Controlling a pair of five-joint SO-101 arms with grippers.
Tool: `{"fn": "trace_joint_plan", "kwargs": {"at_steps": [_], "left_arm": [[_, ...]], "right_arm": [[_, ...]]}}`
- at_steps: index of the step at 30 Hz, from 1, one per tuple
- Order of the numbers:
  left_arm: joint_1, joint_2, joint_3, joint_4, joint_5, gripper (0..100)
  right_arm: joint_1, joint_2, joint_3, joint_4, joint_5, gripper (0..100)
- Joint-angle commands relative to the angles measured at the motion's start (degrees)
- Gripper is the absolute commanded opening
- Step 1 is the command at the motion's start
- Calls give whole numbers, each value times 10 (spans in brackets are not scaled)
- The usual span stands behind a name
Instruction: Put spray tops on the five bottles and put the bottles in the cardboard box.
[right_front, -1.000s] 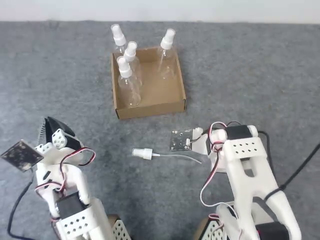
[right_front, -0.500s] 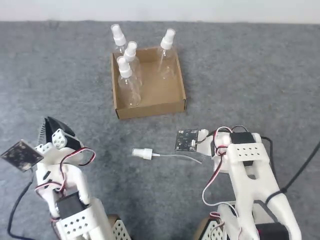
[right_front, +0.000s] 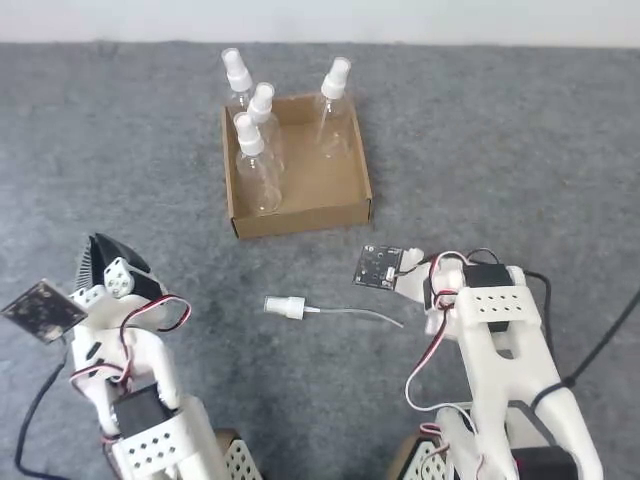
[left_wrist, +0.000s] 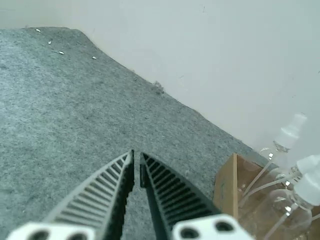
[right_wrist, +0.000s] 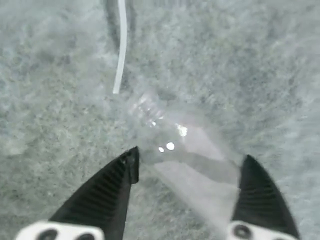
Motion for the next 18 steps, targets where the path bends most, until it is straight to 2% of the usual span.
{"fn": "trace_joint_plan", "kwargs": {"at_steps": [1, 4, 6, 10, 15, 18], "left_arm": [[-1, -2, -8, 2, 1, 16], [-1, -2, -8, 2, 1, 16], [-1, -2, -8, 2, 1, 16], [-1, -2, -8, 2, 1, 16], [-2, -2, -8, 2, 1, 16], [-2, -2, -8, 2, 1, 16]], "right_arm": [[7, 23, -3, -5, -8, 114], [7, 40, -3, -5, -17, 99], [7, 43, -5, -5, -57, 99], [-6, 47, -18, -1, -161, 99], [-15, 49, -42, 0, -342, 99], [-15, 49, -55, 1, -422, 99]]}}
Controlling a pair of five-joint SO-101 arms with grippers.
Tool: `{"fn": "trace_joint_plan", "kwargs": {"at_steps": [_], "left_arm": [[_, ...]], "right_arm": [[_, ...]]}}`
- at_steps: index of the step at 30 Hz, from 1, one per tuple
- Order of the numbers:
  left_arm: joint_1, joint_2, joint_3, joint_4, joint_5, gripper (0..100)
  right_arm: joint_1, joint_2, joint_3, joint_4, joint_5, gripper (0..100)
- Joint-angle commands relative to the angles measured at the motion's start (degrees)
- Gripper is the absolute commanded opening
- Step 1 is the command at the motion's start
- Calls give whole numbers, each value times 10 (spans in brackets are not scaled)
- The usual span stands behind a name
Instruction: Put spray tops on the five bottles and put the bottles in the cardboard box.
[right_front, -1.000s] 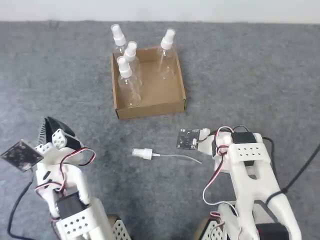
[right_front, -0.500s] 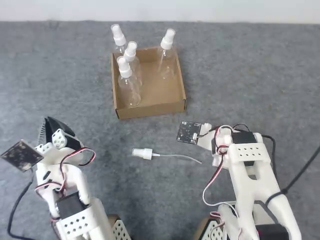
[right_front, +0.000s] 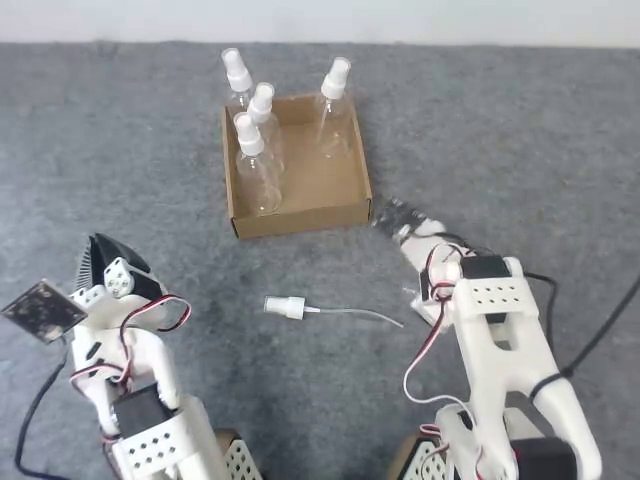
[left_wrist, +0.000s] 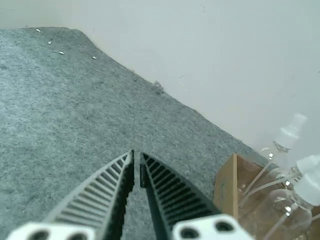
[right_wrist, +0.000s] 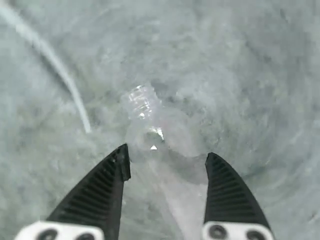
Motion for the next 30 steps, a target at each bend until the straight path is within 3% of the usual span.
{"fn": "trace_joint_plan", "kwargs": {"at_steps": [1, 5, 9, 14, 16, 30], "left_arm": [[-2, -2, -8, 2, 1, 16], [-3, -2, -8, 2, 1, 16], [-3, -2, -8, 2, 1, 16], [-3, -2, -8, 2, 1, 16], [-3, -2, -8, 2, 1, 16], [-3, -1, -8, 2, 1, 16]], "right_arm": [[-8, 15, -20, 2, -102, 99], [-9, 15, -21, 3, -155, 99], [-17, 15, -33, 37, -161, 110], [-52, 15, -72, 113, -158, 252], [-65, 15, -84, 125, -133, 288], [-78, 16, -96, 122, 110, 275]]}}
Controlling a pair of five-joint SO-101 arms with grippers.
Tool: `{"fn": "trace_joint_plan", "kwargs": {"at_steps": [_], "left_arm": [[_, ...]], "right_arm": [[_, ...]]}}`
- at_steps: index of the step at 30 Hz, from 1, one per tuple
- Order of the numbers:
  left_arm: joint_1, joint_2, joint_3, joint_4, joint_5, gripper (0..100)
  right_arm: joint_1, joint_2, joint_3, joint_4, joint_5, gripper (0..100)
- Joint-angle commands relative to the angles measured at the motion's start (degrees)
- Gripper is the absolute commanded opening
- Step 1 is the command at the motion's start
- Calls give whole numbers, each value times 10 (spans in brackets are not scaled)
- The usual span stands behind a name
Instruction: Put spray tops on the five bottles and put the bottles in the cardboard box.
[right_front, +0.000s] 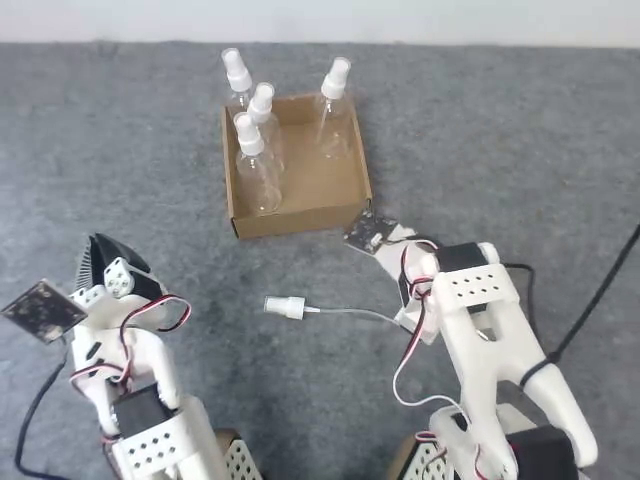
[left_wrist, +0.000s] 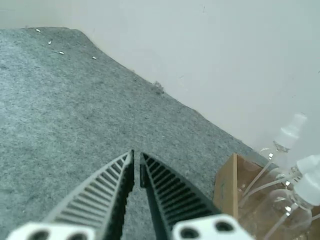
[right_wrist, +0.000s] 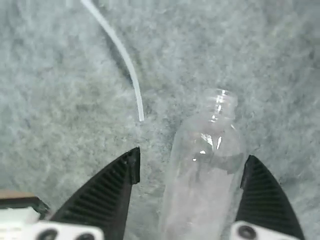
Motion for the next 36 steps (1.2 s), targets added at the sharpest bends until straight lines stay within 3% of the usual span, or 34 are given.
{"fn": "trace_joint_plan", "kwargs": {"at_steps": [1, 9, 20, 26, 36], "left_arm": [[-3, 0, -8, 2, 1, 16], [-3, 0, -8, 2, 1, 16], [-1, 0, -8, 2, 1, 16], [-1, 0, -8, 2, 1, 16], [-1, 0, -8, 2, 1, 16]], "right_arm": [[0, 1, -40, 3, 50, 275], [40, 37, -47, -44, 102, 274], [80, 113, -97, -44, 105, 273], [77, 119, -97, -48, 105, 161], [76, 120, -93, -44, 100, 159]]}}
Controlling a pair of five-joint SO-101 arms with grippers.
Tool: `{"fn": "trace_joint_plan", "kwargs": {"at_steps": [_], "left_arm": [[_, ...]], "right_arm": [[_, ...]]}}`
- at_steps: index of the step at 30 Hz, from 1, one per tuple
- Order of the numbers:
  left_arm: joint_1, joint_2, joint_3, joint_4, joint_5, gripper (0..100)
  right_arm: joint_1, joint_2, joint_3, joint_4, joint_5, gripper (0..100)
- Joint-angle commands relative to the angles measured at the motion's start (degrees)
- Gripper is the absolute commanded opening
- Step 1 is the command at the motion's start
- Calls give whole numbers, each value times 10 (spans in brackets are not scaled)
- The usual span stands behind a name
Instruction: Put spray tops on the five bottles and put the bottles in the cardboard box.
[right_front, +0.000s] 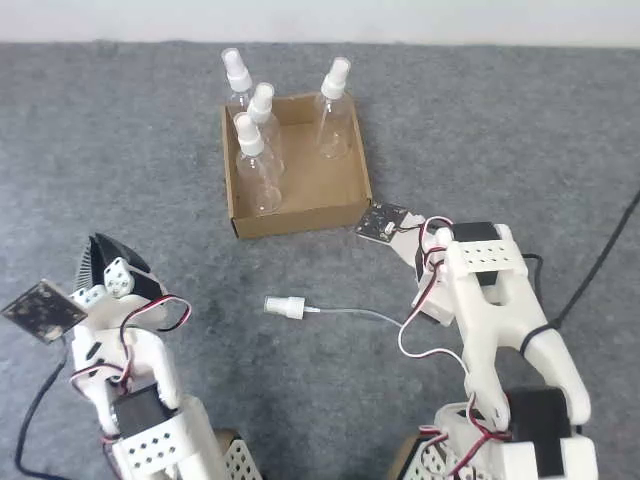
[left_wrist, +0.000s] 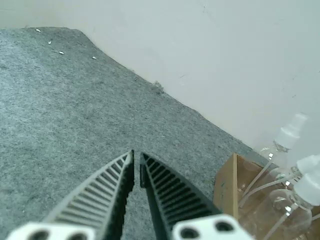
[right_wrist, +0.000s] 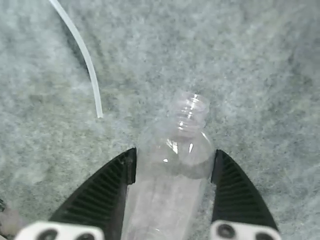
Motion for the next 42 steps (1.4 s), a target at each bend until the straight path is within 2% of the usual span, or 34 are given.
{"fn": "trace_joint_plan", "kwargs": {"at_steps": [1, 8, 13, 25, 31, 37, 42], "left_arm": [[-1, 0, -8, 2, 1, 16], [-1, 0, -8, 2, 1, 16], [-2, 1, -8, 3, 1, 16], [-2, 1, -8, 3, 1, 16], [-2, 1, -8, 3, 1, 16], [-2, 1, -8, 3, 1, 16], [-2, 1, -8, 3, 1, 16]], "right_arm": [[6, 0, -29, -5, 2, 159], [5, 0, -29, -4, -27, 215], [5, 0, -29, -4, -27, 173], [9, 71, -53, -4, -26, 197], [6, 75, -70, 0, -29, 123], [5, 67, -127, 106, -38, 112], [0, -4, -171, 161, -129, 111]]}}
